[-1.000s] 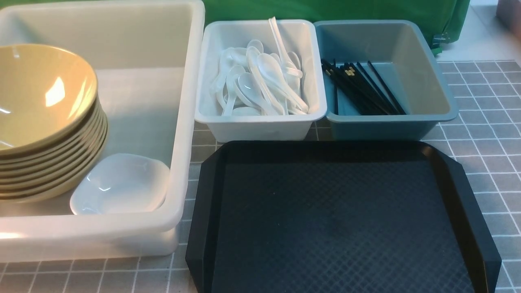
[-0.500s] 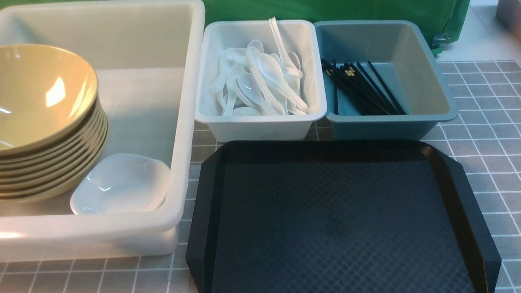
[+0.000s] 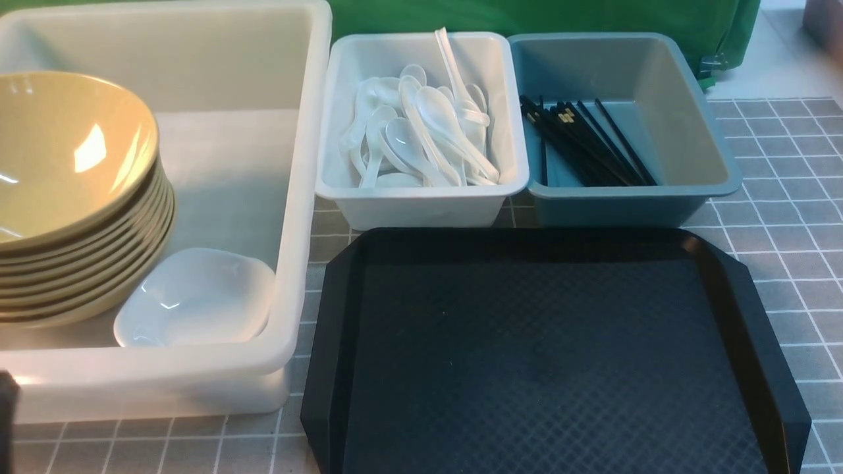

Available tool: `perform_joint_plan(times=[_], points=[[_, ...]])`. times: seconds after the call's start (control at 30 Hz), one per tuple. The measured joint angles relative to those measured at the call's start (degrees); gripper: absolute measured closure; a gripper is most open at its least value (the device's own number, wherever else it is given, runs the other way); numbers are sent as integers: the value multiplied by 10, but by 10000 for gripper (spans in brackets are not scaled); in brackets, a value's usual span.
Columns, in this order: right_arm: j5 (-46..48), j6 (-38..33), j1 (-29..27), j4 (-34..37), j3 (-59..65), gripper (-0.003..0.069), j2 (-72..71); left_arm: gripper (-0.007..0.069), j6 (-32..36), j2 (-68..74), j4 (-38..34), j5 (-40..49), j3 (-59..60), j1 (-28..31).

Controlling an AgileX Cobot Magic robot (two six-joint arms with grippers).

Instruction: On grey table put chopsticks spoon bowls plates into blue grey white boxes.

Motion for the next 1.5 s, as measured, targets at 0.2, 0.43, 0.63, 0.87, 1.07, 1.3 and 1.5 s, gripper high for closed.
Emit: perform_joint_plan(times=[0.2,0.43,0.63,0.87,1.07,1.3,1.5], points=[[0,0,0,0,0,578,0,633,12,0,-17,58,8,-12],[0,0,0,0,0,568,0,633,45,0,-19,59,8,-18],[0,0,0,0,0,561,0,633,47,0,-19,59,8,-18],[0,0,0,0,0,559,0,633,47,0,-19,59,8,-18],[0,0,0,0,0,552,0,633,47,0,-19,59,8,-18],[0,0,0,0,0,544,0,633,55,0,-19,59,8,-18],[0,0,0,0,0,540,0,633,55,0,-19,59,8,-18]])
